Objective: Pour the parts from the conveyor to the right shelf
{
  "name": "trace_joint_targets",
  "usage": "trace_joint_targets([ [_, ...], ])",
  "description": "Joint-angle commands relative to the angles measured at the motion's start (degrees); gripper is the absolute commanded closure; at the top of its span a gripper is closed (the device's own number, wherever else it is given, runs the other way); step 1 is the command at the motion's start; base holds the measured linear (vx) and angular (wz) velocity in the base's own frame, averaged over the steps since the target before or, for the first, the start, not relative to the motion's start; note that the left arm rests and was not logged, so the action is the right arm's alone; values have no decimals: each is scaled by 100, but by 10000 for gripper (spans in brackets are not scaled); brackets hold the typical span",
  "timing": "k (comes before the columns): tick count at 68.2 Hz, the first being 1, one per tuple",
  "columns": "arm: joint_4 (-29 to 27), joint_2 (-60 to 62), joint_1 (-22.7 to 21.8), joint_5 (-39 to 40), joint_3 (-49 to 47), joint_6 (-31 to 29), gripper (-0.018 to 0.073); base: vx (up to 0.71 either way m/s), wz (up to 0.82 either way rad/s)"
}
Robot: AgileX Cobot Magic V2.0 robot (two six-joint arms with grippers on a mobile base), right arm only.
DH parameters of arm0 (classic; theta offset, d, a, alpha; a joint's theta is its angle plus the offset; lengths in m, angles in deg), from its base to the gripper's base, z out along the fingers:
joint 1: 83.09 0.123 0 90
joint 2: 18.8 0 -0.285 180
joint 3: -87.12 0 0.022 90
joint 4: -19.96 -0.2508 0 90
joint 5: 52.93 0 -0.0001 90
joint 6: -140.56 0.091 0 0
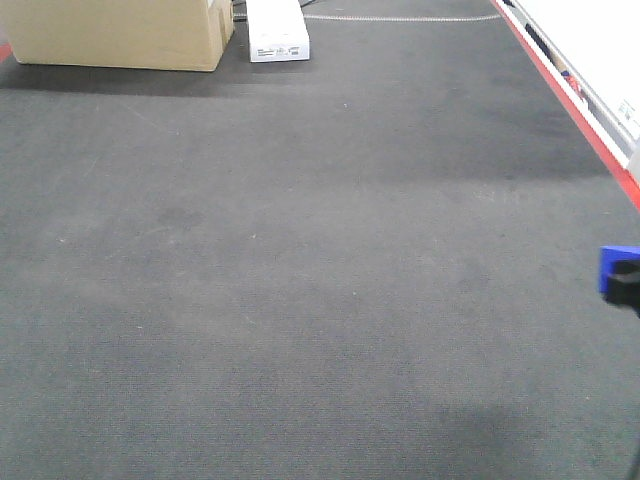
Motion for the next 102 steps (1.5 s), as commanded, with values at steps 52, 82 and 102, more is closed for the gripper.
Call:
trace_joint_targets([
  [52, -303, 4662, -18, 505, 1596, -589, 565, 0, 0],
  [82, -303, 4662, -18, 466, 1596, -582, 565, 0, 0],
  [102, -303, 4662, -18, 466, 1596, -582, 565, 0, 0],
])
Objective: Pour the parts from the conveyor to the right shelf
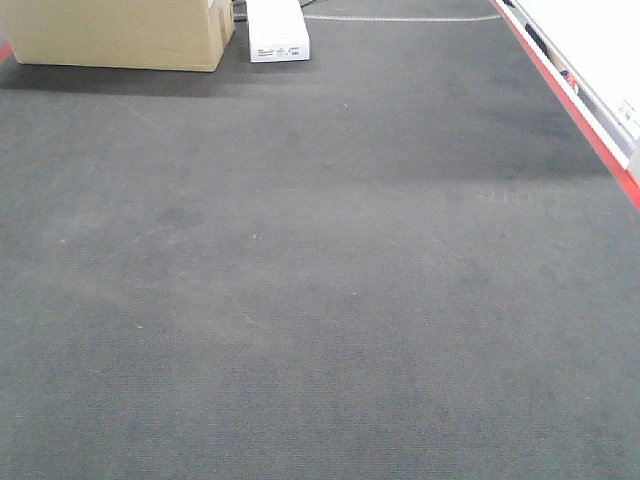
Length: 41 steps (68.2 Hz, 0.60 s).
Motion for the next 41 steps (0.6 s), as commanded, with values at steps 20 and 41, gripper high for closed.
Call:
trace_joint_targets([
  [20, -30, -69, -18, 422, -160, -57, 565, 0, 0],
  [41, -30, -69, -18, 422, -160, -57, 565, 0, 0],
])
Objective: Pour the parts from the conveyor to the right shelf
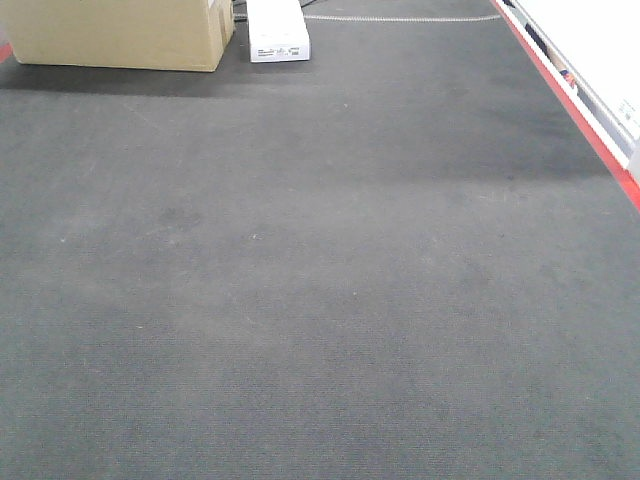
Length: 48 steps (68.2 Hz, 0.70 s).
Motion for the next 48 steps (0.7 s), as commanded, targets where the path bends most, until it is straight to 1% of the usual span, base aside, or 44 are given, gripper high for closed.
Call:
trace_joint_targets([
  [1, -30, -69, -18, 422, -160, -57, 565, 0, 0],
  [48, -30, -69, -18, 432, -160, -57, 565, -1, 0],
])
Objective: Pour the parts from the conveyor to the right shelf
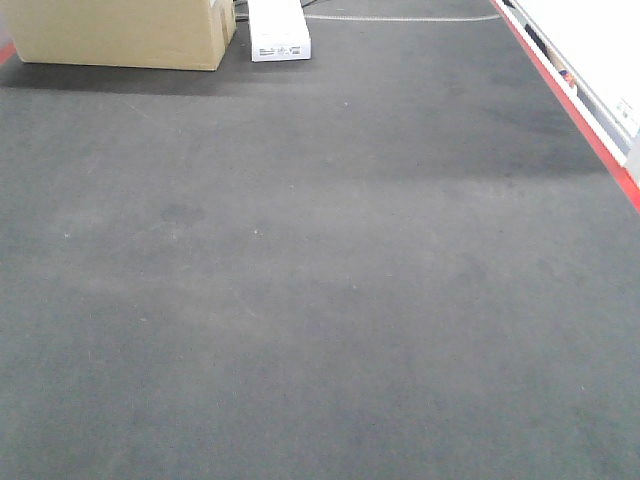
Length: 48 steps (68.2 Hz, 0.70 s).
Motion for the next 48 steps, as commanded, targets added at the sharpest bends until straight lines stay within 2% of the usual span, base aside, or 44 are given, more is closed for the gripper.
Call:
trace_joint_targets([
  [1, -30, -69, -18, 437, -160, -57, 565, -8, -2],
  [29, -30, -69, -18, 437, -160, -57, 565, -20, -12],
  [48, -30, -69, -18, 437, -160, -57, 565, -29, -42],
])
